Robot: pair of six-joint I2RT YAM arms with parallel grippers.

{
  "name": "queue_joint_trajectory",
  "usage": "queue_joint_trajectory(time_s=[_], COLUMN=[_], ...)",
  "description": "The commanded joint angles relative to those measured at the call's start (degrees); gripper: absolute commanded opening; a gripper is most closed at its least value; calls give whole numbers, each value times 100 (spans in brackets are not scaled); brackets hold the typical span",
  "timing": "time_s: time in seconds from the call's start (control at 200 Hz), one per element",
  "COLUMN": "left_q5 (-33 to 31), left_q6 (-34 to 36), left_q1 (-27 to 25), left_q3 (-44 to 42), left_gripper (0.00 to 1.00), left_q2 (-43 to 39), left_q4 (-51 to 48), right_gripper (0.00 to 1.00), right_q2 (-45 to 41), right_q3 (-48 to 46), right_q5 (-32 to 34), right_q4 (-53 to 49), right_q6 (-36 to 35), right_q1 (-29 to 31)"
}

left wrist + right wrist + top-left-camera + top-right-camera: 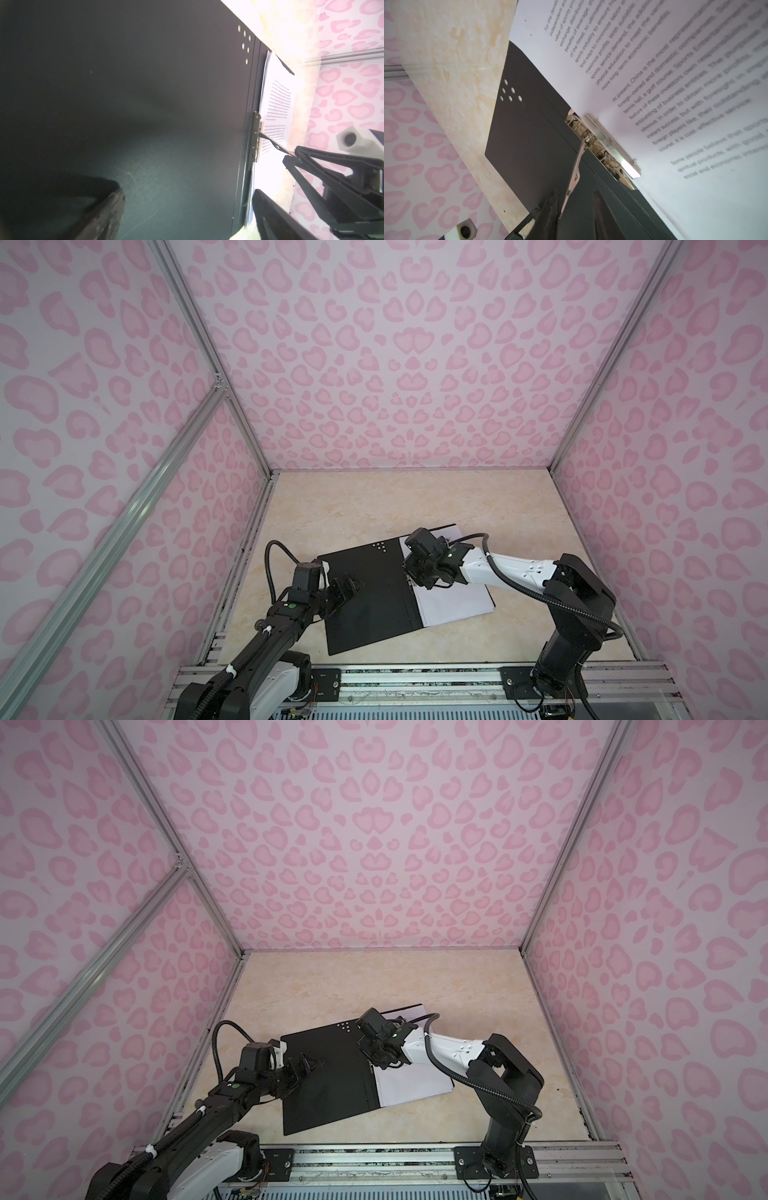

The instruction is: Put the files into the folder

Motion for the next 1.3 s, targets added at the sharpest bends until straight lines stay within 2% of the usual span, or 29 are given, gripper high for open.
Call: queue_joint_trajectory(time_s=[0.0,0.26,0.62,0.975,1.15,1.295], left_q5=[-1,-30,-19,-20,-63,-87], left_q6=[66,75,68,81,49,-18], left_q1=[-3,4,4,6,5,9], left_q3=[-25,-41,-43,-34,-56,-128], left_gripper=[97,97,97,97,97,97], left_q2=[-28,-19,-16,-25,5,36], left_q4=[53,53,52,45,51,132], right_gripper=[25,16,16,9,0,0], right_q2=[15,-41,-168,-155,-175,-140], right_q3=[-74,-214,-259,-374,-497,-617], right_q5=[-39,-100,-95,-162,-206,-224], right_q4=[99,281,347,501,627,1018], right_q6=[78,125,98,128,131,-131], right_q1=[3,-4,-55,-70,-84,-110])
